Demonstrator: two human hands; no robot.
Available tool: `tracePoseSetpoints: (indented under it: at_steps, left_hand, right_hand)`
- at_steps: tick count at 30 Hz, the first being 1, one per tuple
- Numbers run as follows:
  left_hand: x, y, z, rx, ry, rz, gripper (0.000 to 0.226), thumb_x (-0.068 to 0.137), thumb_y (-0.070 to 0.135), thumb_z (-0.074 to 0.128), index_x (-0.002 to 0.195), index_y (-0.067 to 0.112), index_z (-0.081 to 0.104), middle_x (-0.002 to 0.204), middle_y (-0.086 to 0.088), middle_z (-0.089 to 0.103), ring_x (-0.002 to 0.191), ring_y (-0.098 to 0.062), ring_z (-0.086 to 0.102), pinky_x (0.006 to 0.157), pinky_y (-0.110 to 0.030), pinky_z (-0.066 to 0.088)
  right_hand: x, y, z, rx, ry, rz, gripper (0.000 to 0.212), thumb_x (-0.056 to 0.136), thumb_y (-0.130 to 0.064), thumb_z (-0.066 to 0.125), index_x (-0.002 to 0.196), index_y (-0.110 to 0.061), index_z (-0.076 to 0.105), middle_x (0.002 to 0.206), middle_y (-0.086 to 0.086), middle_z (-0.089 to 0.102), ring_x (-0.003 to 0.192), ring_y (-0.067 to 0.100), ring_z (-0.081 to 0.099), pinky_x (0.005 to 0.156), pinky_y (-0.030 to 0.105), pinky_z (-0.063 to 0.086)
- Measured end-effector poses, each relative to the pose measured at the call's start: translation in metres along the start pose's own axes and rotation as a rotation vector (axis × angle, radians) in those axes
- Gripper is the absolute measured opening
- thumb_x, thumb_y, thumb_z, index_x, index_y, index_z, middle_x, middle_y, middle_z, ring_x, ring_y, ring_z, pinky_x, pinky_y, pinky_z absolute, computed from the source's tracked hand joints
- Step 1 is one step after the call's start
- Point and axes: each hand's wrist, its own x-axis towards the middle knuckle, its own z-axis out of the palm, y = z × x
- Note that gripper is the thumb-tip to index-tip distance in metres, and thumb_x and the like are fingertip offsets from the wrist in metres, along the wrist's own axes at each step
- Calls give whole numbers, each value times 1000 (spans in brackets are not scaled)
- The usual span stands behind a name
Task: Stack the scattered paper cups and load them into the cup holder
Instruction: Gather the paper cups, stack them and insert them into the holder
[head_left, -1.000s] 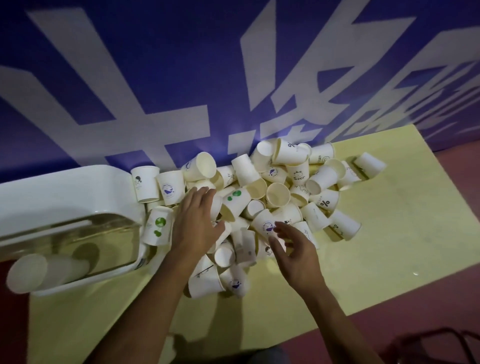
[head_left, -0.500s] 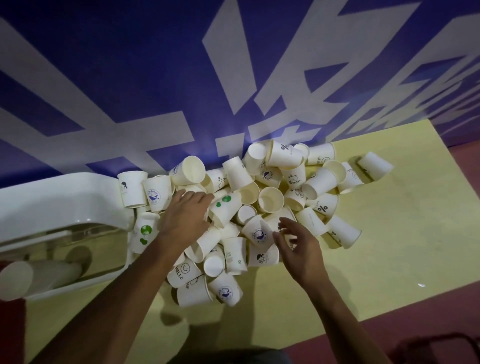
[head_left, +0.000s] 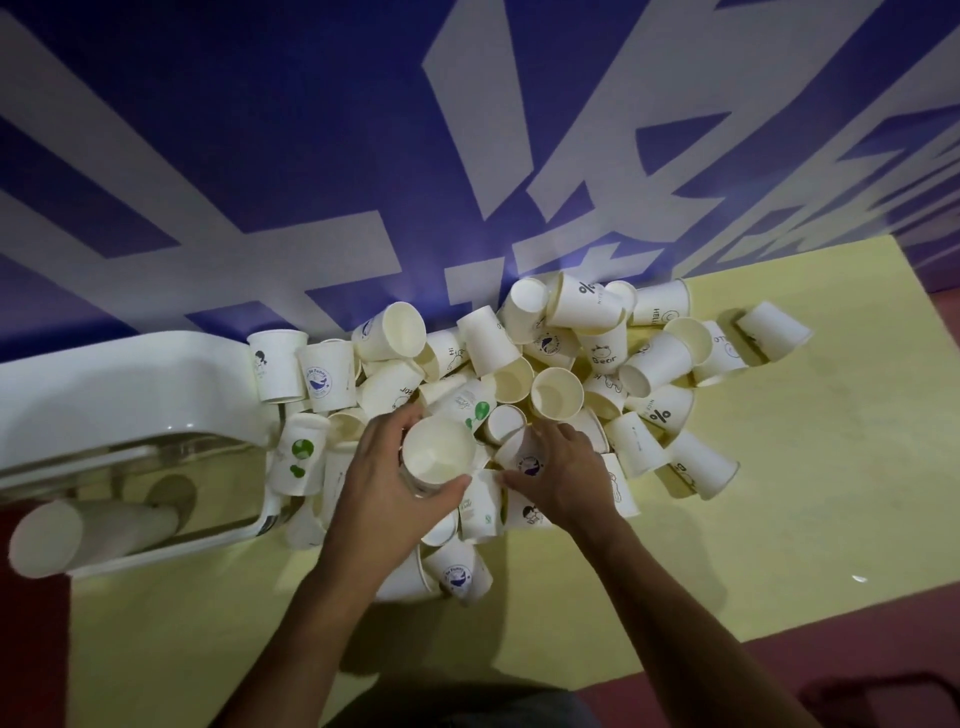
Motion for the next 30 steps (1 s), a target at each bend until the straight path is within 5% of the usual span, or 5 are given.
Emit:
tracePoseSetpoints:
  at_steps: [10,18,24,27,30]
  left_hand:
    - [-9,-3,-3,2,-32,37,71,71,37,90,130,39,50,126,24,49,118,3,48,93,-29,51]
    - [-18,-15,-19,34,2,82,75,68,34,93,129,37,50,122,21,47,113,8,46,86,-13,42]
    - [-34,-38,-49,-16,19,72,74,65,37,95,127,34,54,126,16,49,115,-8,54,91,-40,56]
    - [-47,-55,-75,-40,35,91,73,64,39,95,125,32,55,122,15,50,113,-10,55,89,-42,55]
    - [-62,-78,-109,-54,57,80,73,64,43,94,124,33,54,124,17,49,112,-7,54,90,-39,54]
  right_hand:
    - [-9,2,-1,97,129,-37,71,80,-43,76,141,-16,52,124,8,62,111,33,57,89,43,51]
    - [-45,-19,-28,353,215,-123,76,83,-34,80,149,-14,46,134,-1,49,121,16,49,99,35,51]
    - [-73,-58,-19,445,318,-206,63,76,-28,88,130,-22,57,120,-9,56,110,5,56,90,23,54]
    - [-87,-85,-8,438,326,-198,66,75,-35,89,131,-24,56,122,-12,59,109,2,57,84,11,49]
    - [-101,-118,9,425,320,-201,68,74,-40,89,131,-27,55,122,-14,61,108,2,58,80,20,53]
